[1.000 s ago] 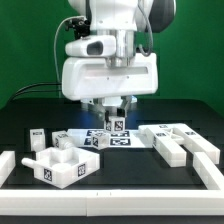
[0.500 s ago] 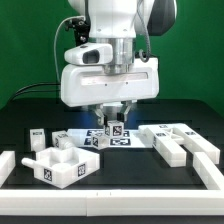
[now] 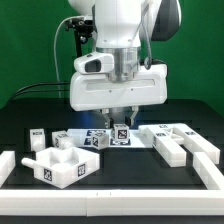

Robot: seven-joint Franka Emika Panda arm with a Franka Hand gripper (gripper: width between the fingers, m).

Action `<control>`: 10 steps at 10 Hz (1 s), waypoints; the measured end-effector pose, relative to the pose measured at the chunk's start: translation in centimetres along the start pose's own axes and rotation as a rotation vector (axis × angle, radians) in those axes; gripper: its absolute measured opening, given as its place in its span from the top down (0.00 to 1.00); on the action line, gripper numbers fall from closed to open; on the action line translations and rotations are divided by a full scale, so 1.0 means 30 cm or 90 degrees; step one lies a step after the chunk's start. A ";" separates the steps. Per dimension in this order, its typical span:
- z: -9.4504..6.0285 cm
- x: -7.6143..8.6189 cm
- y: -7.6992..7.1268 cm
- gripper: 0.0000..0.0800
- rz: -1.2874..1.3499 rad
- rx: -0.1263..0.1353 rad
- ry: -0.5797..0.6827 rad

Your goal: Assemble chair

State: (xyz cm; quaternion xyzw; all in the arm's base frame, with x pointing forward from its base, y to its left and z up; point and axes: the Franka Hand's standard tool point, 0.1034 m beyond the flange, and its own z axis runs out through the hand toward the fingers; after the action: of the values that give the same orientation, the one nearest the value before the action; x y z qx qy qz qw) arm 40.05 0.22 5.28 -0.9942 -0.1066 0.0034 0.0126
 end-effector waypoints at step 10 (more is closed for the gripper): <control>0.082 -0.089 0.093 0.65 0.280 0.030 0.005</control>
Offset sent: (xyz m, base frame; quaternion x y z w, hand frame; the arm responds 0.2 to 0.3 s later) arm -0.0280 0.0000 -0.0311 0.0999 0.0025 0.2971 0.9496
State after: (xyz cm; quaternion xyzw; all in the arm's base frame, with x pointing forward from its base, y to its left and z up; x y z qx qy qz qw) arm 38.00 -3.01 2.75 -0.9929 0.1132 0.0044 0.0349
